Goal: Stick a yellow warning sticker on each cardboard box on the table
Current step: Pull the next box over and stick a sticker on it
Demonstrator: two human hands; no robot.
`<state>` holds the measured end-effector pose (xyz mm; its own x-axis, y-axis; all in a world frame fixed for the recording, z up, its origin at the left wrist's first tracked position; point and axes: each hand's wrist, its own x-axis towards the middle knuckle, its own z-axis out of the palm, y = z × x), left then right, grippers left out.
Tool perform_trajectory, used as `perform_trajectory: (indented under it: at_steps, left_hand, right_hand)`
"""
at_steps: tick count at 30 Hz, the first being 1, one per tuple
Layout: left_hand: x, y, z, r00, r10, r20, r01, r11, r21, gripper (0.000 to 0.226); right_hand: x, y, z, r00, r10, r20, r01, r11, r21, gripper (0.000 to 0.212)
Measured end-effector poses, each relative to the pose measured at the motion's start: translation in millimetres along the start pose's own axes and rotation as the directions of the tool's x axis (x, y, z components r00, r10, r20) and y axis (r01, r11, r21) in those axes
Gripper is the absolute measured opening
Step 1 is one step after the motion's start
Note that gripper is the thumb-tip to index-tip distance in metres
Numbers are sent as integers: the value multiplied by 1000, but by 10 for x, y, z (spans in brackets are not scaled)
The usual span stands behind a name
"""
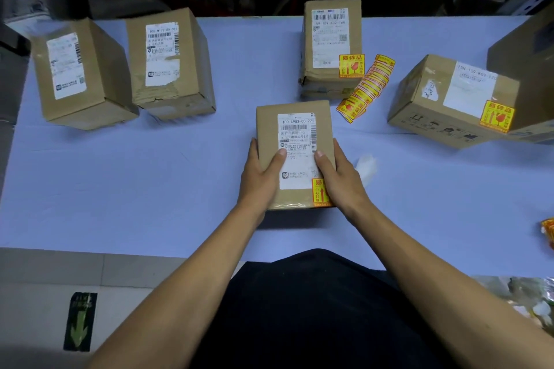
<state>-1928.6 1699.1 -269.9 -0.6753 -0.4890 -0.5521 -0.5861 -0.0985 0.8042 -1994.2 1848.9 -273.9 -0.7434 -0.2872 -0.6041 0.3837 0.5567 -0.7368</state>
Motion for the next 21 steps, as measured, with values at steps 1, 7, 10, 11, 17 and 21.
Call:
perform_trajectory:
  at_steps: [1,7,10,11,17,21]
  left_hand:
    - [6,32,-63,1000,15,-13,-15,1000,-4,57]
    - [371,422,-501,990,86,-110,-93,994,-62,48]
    - [662,670,-650,983,120,-138,-133,987,-90,48]
    - [766,759,-679,980,142,-140,-155,984,-91,48]
    - [1445,1217,-709,978,171,-117,-178,983,-47,36]
    - [1888,1348,-680,996,86,-19,-87,996,-26,34]
  right_hand:
    - [7,-56,35,1000,-16,3,16,1000,-8,66]
    - [348,-665,305,992,-124,34,126,991,-47,62]
    - [635,-1009,354,985,-168,38,170,985,-41,66]
    - [738,-1111,357,982,-184,38,185,982,-36,68]
    - [1322,-1558,304,983,-181,-13,180,984,-5,73]
    - [1621,-1682,304,990,-135,-37,136,990,26,61]
